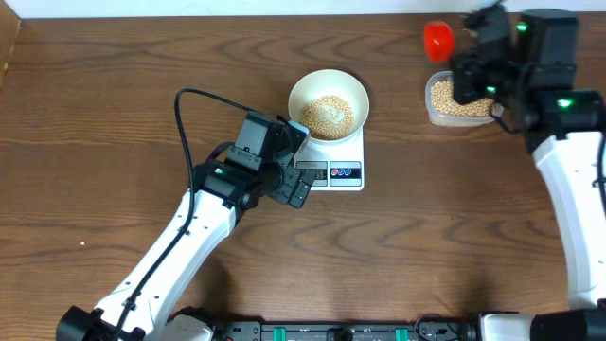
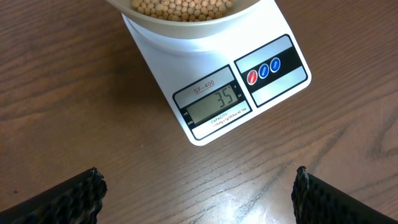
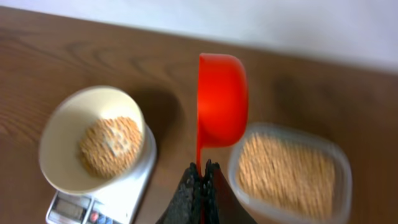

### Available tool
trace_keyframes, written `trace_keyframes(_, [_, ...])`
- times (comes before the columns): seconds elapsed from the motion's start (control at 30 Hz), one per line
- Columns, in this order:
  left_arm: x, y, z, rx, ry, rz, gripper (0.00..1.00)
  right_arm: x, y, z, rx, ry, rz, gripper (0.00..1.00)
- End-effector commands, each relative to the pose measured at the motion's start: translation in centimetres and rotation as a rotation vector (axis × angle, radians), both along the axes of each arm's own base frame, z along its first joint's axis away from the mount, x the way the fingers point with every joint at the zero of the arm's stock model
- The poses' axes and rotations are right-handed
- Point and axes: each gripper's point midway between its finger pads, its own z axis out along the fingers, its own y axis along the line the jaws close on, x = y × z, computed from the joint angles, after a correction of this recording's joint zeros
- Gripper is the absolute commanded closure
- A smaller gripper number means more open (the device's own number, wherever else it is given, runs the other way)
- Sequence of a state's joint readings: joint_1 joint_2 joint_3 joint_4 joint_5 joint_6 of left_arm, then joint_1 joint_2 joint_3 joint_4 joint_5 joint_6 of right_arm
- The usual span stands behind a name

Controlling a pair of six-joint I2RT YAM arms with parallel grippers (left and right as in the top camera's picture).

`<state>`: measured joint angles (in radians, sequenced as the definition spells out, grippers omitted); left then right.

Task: Scoop item into bowl and weigh 50g on scale
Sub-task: 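Move the empty scoop with the right gripper back to the soybean tub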

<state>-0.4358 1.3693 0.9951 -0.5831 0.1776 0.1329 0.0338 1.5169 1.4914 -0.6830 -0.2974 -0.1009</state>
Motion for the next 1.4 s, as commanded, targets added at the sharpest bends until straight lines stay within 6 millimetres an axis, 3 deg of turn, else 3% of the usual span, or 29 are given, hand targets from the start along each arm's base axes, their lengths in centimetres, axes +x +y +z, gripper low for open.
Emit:
trace_keyframes(0.0, [0.2,0.0,0.2,0.010,-0.010,-0.012,0.02,-1.2,-2.3,-2.4,0.057,0.135,-0.073,0.99])
trace_keyframes(0.13, [0.2,0.0,0.2,0.010,-0.010,-0.012,0.02,-1.9,-4.5,-5.3,-0.018,0.241,-0.143,0.99])
trace_keyframes(0.37, [0.2,0.0,0.2,0.010,-0.010,-0.012,0.02,-1.3,-4.8,-10.6,-0.045,0.385,-0.139,0.99])
trace_keyframes(0.57, [0.2,0.0,0.2,0.010,-0.010,-0.012,0.02,-0.8,-6.9,-15.0,-0.147,0.482,-0.209,0.99])
trace_keyframes(0.97, [0.2,0.0,0.2,0.010,-0.010,-0.012,0.02,0.9,-7.8,-15.3,-0.150,0.441,-0.282,0.99])
trace_keyframes(1.07, [0.2,0.0,0.2,0.010,-0.010,-0.012,0.02,1.1,-7.7,-16.5,-0.143,0.463,-0.289,0.99])
trace_keyframes(1.2, [0.2,0.0,0.2,0.010,-0.010,-0.012,0.02,1.2,-6.3,-18.3,-0.072,0.511,-0.242,0.99])
trace_keyframes(1.37, [0.2,0.0,0.2,0.010,-0.010,-0.012,0.02,1.9,-4.0,-18.2,0.063,0.508,-0.192,0.99])
